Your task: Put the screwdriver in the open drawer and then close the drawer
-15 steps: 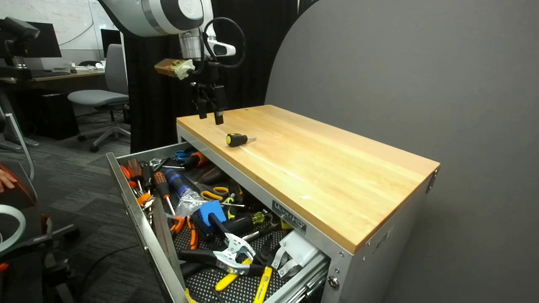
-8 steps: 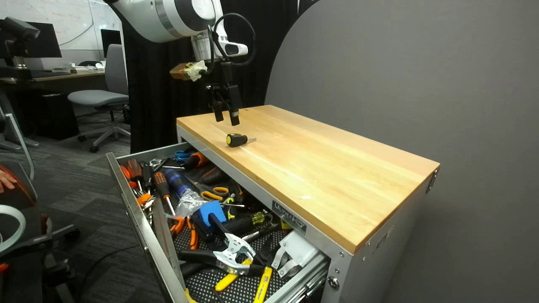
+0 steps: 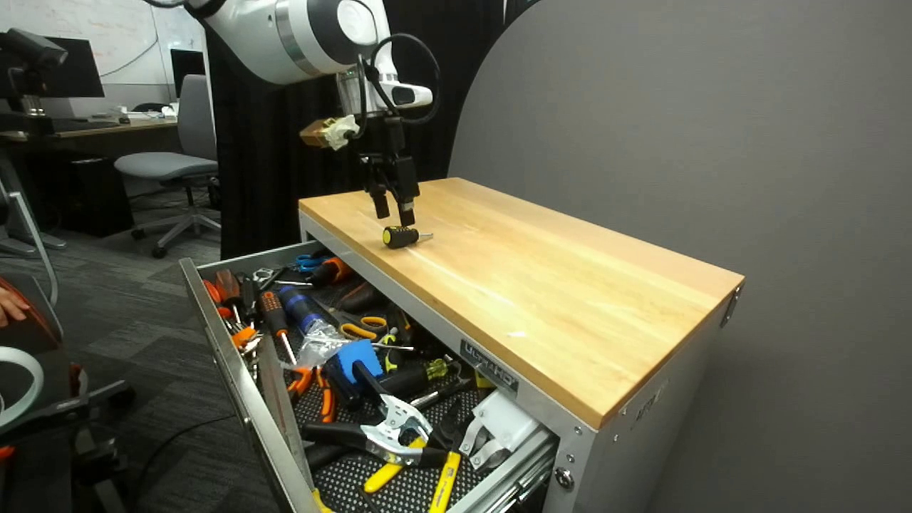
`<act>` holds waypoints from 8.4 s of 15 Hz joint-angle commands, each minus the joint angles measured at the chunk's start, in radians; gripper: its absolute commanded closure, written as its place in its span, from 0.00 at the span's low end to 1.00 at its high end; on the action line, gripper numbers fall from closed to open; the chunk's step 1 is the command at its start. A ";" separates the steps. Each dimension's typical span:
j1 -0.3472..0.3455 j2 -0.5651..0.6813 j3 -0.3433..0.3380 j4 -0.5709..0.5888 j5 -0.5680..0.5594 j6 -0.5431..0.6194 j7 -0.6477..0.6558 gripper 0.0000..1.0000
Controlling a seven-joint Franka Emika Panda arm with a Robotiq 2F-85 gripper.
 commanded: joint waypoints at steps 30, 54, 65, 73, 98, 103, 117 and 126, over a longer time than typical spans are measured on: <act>-0.040 -0.367 0.159 -0.584 0.408 0.060 -0.075 0.19; 0.014 -0.212 0.070 -0.691 0.243 0.370 0.419 1.00; 0.136 -0.122 -0.050 -0.480 -0.501 0.422 1.164 1.00; 0.015 -0.172 0.109 -0.510 -0.024 0.303 0.702 1.00; 0.283 0.022 -0.004 -0.349 -0.706 0.346 1.164 1.00; 0.268 0.078 0.053 -0.249 -0.980 0.273 1.328 1.00; 0.138 0.160 0.198 -0.159 -1.176 0.175 1.365 0.74; -0.311 -0.061 0.617 -0.443 -0.532 0.422 0.679 0.12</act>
